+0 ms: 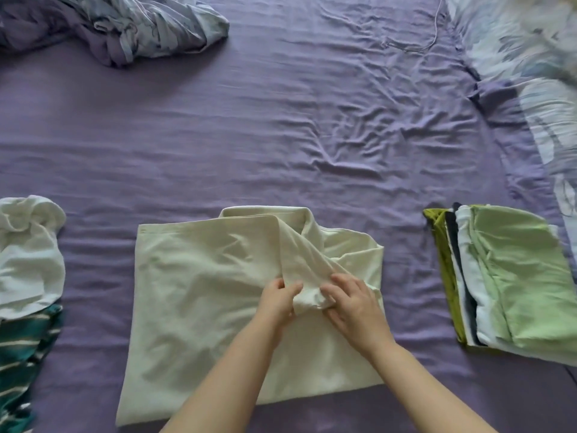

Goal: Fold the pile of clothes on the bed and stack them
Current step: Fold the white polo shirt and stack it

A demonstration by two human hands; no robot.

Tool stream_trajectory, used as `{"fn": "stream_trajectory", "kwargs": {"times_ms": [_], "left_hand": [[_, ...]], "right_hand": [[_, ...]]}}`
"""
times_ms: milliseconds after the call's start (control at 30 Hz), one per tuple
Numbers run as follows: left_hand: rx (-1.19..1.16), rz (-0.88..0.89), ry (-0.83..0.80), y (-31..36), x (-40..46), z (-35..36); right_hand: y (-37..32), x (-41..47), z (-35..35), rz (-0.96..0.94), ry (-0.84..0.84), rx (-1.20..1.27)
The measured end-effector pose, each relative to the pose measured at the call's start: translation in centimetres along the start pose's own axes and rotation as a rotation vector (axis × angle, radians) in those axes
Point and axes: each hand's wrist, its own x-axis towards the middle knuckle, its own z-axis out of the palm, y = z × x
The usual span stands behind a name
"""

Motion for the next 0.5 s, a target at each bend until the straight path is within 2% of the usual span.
{"fn": "stream_trajectory", "kwargs": {"times_ms": [67,167,233,300,367,500], "left_hand": [[0.049,0.007,-0.006,0.9,0.3,1.0],[-0.025,0.111,-0.095,4.1,0.8,2.8],[-0.086,0.172,-0.176,6.3,1.1,4.2],[-0.095,0.206,-0.213,7.3,1.4,5.0],[-0.075,0.213,-0.183,6.5,1.3,5.1],[-0.052,0.125,-0.108,1.0,0.7,3.8]], "right_hand": [[0.7,0.8,-0.4,0.076,0.12,0.046],[2.5,2.9,-2.1,0.43,0.198,0.432],[3.8,4.6,-3.8,0.599,0.294,0.613],[5.0,5.9,-4.8,0.679,0.324,0.639],[6.0,6.2,-4.6,0.719,0.275,0.599],[5.8,3.7,-1.8,0.757,0.251,0.525]]}}
